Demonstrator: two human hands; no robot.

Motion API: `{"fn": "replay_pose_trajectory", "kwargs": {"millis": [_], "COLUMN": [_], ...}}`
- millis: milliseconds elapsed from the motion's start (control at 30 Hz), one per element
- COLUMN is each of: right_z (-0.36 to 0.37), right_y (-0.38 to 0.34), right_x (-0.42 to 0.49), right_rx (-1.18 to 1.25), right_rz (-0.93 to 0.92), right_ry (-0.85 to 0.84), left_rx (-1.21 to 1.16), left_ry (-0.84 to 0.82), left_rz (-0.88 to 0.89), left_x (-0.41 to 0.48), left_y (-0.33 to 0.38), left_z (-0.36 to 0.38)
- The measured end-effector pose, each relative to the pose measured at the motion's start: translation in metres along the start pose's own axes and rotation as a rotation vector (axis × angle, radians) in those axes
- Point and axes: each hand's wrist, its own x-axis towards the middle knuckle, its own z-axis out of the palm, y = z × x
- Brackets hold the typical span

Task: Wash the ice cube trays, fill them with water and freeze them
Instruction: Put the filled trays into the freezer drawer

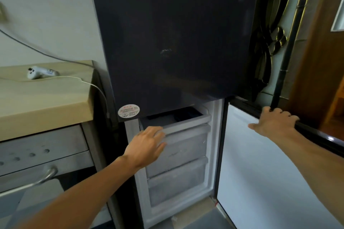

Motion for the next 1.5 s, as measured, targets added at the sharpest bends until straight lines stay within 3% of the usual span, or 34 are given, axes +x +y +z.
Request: {"fn": "replay_pose_trajectory", "kwargs": {"millis": [233, 400, 600, 800, 1200, 1333, 1500], "right_z": [-0.034, -0.06, -0.072, -0.067, -0.014, 0.008, 0.023], "right_y": [-0.02, -0.033, -0.064, -0.098, -0.171, -0.211, -0.258], "right_x": [-0.044, -0.081, -0.11, -0.13, -0.151, -0.155, -0.156], "right_rx": [0.125, 0.073, 0.181, 0.347, 0.845, 0.65, 0.61], "right_rz": [-0.055, -0.249, -0.344, -0.422, -0.71, -0.866, -0.804], "right_ry": [-0.087, -0.158, -0.185, -0.065, 0.089, 0.127, 0.441], "left_rx": [0.082, 0.17, 0.343, 0.446, 0.546, 0.542, 0.534], "left_ry": [0.221, 0.419, 0.424, 0.249, 0.361, 0.421, 0.561], "left_rz": [0.026, 0.068, -0.161, -0.401, -0.33, -0.344, -0.268], "left_x": [-0.034, -0.056, -0.077, -0.096, -0.104, -0.099, -0.096], "left_y": [-0.009, -0.021, -0.055, -0.081, -0.102, -0.109, -0.126], "left_z": [-0.065, -0.11, -0.148, -0.161, -0.141, -0.129, -0.116]}}
